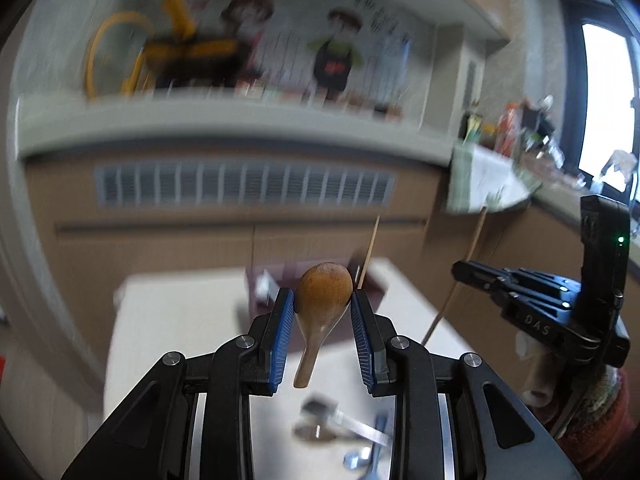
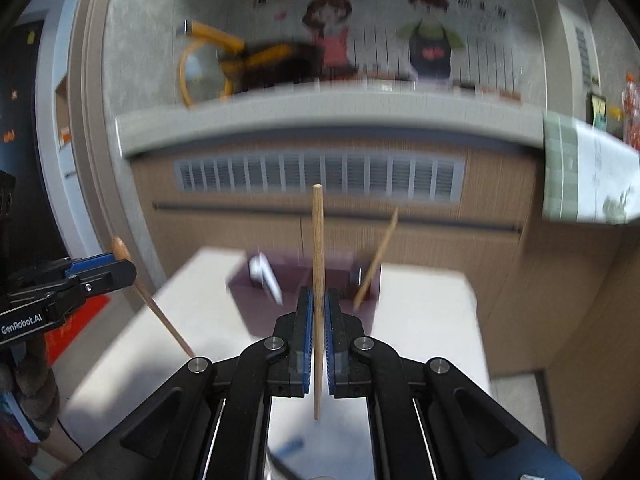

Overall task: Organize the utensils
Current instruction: 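Lift and carry the wooden spoon and chopstick over the purple caddy with both tools, then lower the wooden spoon and chopstick into the caddy and open both tools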

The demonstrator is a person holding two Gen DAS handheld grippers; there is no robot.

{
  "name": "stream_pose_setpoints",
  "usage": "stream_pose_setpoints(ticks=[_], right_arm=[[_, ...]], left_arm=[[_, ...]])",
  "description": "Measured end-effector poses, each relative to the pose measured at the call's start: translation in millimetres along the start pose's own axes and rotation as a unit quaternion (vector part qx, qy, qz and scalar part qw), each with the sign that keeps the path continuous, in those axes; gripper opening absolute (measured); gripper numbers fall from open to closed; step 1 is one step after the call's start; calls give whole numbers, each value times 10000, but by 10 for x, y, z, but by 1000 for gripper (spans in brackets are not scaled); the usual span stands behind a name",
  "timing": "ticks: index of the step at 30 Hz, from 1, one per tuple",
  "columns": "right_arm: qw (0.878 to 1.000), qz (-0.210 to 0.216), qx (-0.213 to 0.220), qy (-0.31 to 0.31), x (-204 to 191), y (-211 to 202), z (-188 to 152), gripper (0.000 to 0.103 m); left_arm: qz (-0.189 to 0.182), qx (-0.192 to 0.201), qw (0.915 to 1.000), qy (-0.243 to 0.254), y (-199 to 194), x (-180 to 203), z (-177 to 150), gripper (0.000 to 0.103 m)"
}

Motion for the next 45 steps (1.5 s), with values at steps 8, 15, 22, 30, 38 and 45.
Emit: stream_pose_setpoints(ticks=[8,15,22,30,38,45], right_arm=[[9942,-322,1030,29,102,-218,1194,5],[9969,-338,697,128,110,385,1139,5],[9994,-321,-37,94,51,1102,606,5],[9961,-296,-799,209,172,1595,33,5],[9949,-176,-983,140,177,1610,-225,22],[9959,-204,-827,-314,64,1312,-317,22]], left_arm=[[-261,645,9976,-3,183,-60,943,30],[-461,364,9973,-446,722,-379,833,30],[-551,-178,9948,-832,1282,-653,331,30],[-571,-794,9875,-1238,1669,-809,-216,31],[-549,-619,9899,-1148,1525,-730,-232,38],[-82,-372,9972,-647,1142,-661,-240,45]])
Point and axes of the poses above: each gripper's, at about its wrist camera, not at the fingertips, and y roughly the way its jaws point, x to its right, z to its top, the point moved 10 cm from there along y, roughly the way its jaws point, and after that the axes turned 8 degrees about -z, right-handed, at the moved point
